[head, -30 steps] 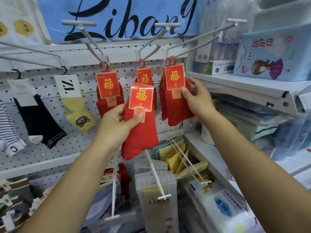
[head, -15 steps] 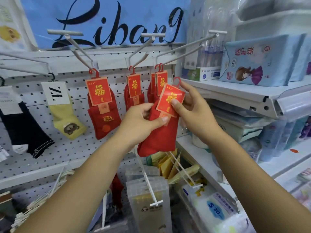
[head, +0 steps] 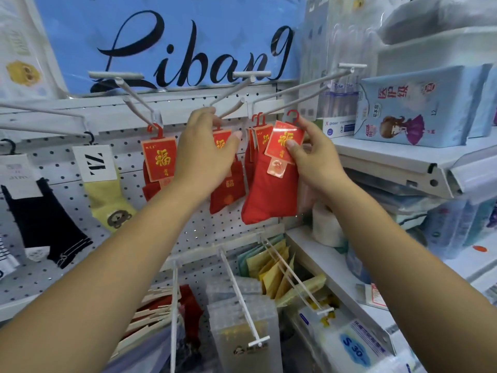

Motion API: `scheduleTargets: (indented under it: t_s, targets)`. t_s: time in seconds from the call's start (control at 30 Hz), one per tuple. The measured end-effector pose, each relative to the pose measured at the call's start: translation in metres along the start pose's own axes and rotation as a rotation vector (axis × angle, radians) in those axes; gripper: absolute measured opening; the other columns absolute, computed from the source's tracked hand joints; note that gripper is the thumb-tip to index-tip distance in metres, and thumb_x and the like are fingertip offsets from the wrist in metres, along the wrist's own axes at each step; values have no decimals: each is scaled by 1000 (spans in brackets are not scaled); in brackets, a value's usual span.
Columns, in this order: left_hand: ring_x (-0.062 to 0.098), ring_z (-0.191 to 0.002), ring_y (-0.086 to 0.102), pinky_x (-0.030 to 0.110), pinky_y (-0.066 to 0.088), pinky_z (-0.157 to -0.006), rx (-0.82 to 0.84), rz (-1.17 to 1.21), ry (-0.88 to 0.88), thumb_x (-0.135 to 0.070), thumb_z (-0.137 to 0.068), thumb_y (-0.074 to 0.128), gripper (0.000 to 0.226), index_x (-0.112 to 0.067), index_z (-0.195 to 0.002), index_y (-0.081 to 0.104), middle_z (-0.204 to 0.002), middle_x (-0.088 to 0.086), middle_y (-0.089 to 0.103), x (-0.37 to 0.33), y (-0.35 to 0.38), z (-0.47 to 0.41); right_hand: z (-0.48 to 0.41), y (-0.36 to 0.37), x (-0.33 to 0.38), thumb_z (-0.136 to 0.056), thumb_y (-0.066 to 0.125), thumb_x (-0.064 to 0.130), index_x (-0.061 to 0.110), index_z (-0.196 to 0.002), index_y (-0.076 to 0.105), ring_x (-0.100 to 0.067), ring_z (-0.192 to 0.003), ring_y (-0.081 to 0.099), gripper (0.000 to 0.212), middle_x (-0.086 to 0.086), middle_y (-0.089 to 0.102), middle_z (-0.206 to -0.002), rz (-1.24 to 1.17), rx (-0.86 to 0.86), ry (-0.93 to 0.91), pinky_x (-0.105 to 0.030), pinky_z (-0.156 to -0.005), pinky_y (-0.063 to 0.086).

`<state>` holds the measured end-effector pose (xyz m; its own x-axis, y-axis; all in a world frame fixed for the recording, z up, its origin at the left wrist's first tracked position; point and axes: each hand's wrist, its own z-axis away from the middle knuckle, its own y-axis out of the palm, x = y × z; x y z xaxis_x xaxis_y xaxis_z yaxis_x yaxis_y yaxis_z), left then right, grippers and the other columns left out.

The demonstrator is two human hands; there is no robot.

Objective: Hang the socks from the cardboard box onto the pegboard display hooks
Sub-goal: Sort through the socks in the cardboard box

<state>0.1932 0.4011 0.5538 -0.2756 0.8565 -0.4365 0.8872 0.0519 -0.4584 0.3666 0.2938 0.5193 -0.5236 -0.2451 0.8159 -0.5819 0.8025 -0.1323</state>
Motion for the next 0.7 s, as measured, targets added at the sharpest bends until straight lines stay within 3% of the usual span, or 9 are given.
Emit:
scheduleTargets:
  t_s: [0.1, 0.17, 0.33, 0.47, 0.6, 0.7]
  targets:
    - [7, -116, 48, 19, 34, -94, -54, 7, -9, -38, -95, 68, 41, -14, -125, 55, -132, -1, 55, 6, -1, -3, -11, 7, 6, -104, 54, 18, 31, -154, 36, -2, -87, 67, 54, 15, 59, -108, -9, 49, 12, -16, -62, 58]
    - [6, -119, 48, 19, 35, -96, -30, 45, 11, -37, -94, 69, 46, -16, -132, 52, -134, -2, 57, 7, -3, -3, -14, 11, 5, -104, 53, 17, 32, -154, 36, 0, -82, 66, 54, 21, 54, -103, -14, 68, 2, -15, -60, 56]
    - [10, -130, 52, 20, 34, -99, 35, 56, 86, -36, -96, 67, 44, -22, -137, 55, -139, -5, 60, 10, -5, -4, -23, 28, -4, -104, 55, 18, 35, -153, 38, -17, -102, 70, 55, -4, 50, -138, 25, 93, -16, -28, -74, 63]
    - [13, -132, 51, 21, 33, -101, 71, -1, 124, -32, -96, 67, 48, -20, -140, 52, -141, -2, 58, 15, -6, -4, -27, 34, -9, -105, 54, 19, 31, -155, 36, -6, -93, 58, 55, -1, 42, -125, 175, 57, -38, -4, -67, 51]
    - [16, -135, 49, 23, 33, -103, 108, -41, 135, -31, -97, 66, 52, -20, -144, 48, -146, -1, 54, 17, -10, -5, -31, 35, -13, -105, 52, 21, 33, -156, 33, -6, -97, 52, 56, -3, 40, -124, 319, 54, -45, -18, -95, 43]
    - [17, -137, 48, 22, 31, -103, 143, -57, 133, -30, -97, 67, 55, -19, -146, 45, -148, -1, 52, 16, -12, -5, -30, 35, -10, -105, 52, 22, 32, -158, 29, -9, -105, 48, 59, -3, 38, -127, 398, 68, -49, -19, -98, 35]
